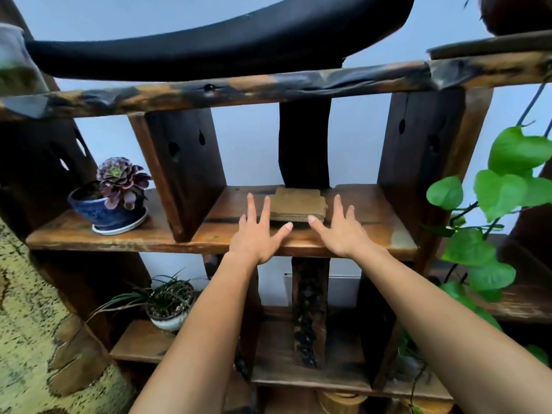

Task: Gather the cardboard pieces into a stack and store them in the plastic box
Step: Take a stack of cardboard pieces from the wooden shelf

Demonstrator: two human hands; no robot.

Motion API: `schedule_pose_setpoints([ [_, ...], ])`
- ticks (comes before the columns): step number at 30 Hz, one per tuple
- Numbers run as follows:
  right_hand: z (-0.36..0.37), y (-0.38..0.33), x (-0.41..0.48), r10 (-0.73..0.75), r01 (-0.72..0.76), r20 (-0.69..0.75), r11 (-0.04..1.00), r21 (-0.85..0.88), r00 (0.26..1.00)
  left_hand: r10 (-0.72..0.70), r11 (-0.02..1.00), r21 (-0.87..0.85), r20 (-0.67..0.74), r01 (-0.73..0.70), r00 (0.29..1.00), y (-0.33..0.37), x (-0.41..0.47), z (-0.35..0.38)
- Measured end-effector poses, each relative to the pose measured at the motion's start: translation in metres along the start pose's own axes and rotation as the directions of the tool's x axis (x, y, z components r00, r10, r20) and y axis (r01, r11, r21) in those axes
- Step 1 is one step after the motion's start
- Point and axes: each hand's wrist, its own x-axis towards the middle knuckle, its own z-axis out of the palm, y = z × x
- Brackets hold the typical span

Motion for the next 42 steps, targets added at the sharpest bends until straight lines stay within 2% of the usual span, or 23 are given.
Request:
schedule_pose_setpoints([
  [6, -0.01, -0.004, 0.038, 0.126, -0.13, 0.03, 0.966, 0.224, 0.992, -0.088, 0.996, -0.004, 0.059, 0.088, 0.994, -0.003, 0.033, -0.006],
  [10, -0.018, -0.013, 0.064, 0.215, -0.211, 0.011, 0.945, 0.249, 0.977, -0.174, 0.969, -0.158, 0.109, 0.19, 0.979, -0.004, 0.056, -0.017],
  [14, -0.026, -0.031, 0.085, 0.254, -0.256, 0.039, 0.94, 0.224, 0.966, -0.235, 0.875, -0.4, 0.14, 0.272, 0.962, -0.001, 0.086, -0.03],
  [18, -0.024, -0.045, 0.103, 0.264, -0.284, 0.109, 0.918, 0.277, 0.958, -0.27, 0.728, -0.594, 0.212, 0.343, 0.939, 0.008, 0.116, -0.036],
  [22, -0.02, -0.042, 0.114, 0.327, -0.379, 0.203, 0.863, 0.333, 0.923, -0.248, 0.685, -0.635, 0.258, 0.357, 0.934, 0.003, 0.126, -0.036],
  [25, -0.022, -0.037, 0.121, 0.318, -0.42, 0.285, 0.783, 0.459, 0.904, -0.258, 0.582, -0.692, 0.34, 0.426, 0.904, -0.001, 0.126, -0.036],
  [27, -0.022, -0.035, 0.125, 0.252, -0.399, 0.318, 0.699, 0.594, 0.914, -0.242, 0.422, -0.797, 0.361, 0.433, 0.901, 0.001, 0.128, -0.041],
  [29, -0.018, -0.035, 0.126, 0.195, -0.33, 0.266, 0.589, 0.738, 0.944, -0.185, 0.26, -0.869, 0.383, 0.421, 0.905, 0.006, 0.124, -0.045],
  [31, -0.011, -0.038, 0.123, 0.15, -0.216, 0.163, 0.483, 0.848, 0.975, -0.139, 0.253, -0.907, 0.311, 0.338, 0.94, 0.011, 0.122, -0.043],
  [33, -0.006, -0.042, 0.119, 0.103, -0.081, 0.038, 0.458, 0.885, 0.994, -0.141, 0.304, -0.924, 0.197, 0.232, 0.97, 0.017, 0.116, -0.043],
  [36, -0.002, -0.044, 0.11, 0.041, 0.049, -0.073, 0.417, 0.908, 0.997, -0.242, 0.242, -0.942, 0.172, 0.231, 0.955, 0.022, 0.109, -0.04],
  [38, 0.002, -0.043, 0.104, 0.081, 0.064, -0.105, 0.398, 0.915, 0.991, -0.286, 0.201, -0.945, 0.194, 0.257, 0.938, 0.019, 0.109, -0.032],
  [42, 0.014, -0.041, 0.099, 0.218, -0.054, -0.046, 0.431, 0.901, 0.975, -0.349, 0.172, -0.946, 0.2, 0.273, 0.915, 0.012, 0.106, -0.01],
])
